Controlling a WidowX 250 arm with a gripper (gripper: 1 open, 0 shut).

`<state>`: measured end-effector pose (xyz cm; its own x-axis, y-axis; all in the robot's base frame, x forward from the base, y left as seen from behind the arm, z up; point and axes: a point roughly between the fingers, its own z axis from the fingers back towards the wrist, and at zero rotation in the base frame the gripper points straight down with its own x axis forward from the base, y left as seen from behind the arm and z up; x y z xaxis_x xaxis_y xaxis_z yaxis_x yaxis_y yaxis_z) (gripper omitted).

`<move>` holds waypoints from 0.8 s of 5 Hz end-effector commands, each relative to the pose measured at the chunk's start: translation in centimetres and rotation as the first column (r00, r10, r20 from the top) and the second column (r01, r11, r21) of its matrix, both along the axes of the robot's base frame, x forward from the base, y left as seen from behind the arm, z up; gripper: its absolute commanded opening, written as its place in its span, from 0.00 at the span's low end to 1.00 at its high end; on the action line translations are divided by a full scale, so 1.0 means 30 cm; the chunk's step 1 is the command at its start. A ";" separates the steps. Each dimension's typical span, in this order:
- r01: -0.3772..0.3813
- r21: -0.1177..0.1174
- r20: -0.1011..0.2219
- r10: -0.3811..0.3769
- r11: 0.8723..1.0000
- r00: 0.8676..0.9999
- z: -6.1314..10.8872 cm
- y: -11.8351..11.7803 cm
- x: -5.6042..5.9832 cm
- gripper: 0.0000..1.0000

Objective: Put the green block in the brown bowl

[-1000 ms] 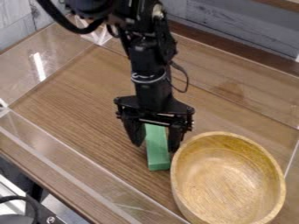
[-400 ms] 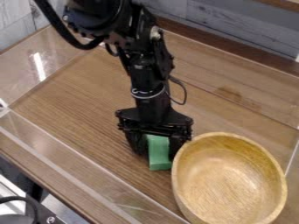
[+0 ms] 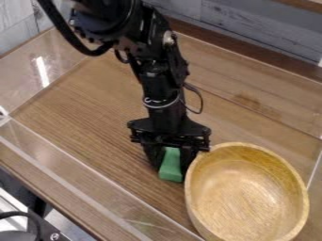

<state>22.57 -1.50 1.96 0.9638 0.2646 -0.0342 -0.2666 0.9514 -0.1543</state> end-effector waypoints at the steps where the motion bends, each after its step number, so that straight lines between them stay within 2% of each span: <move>1: 0.014 0.007 0.021 -0.014 1.000 1.000 0.007 0.003 0.011 0.00; 4: 0.027 0.013 0.026 -0.027 1.000 0.999 0.003 0.008 0.012 0.00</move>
<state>22.63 -1.40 1.92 0.9653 0.2597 -0.0268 -0.2607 0.9535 -0.1515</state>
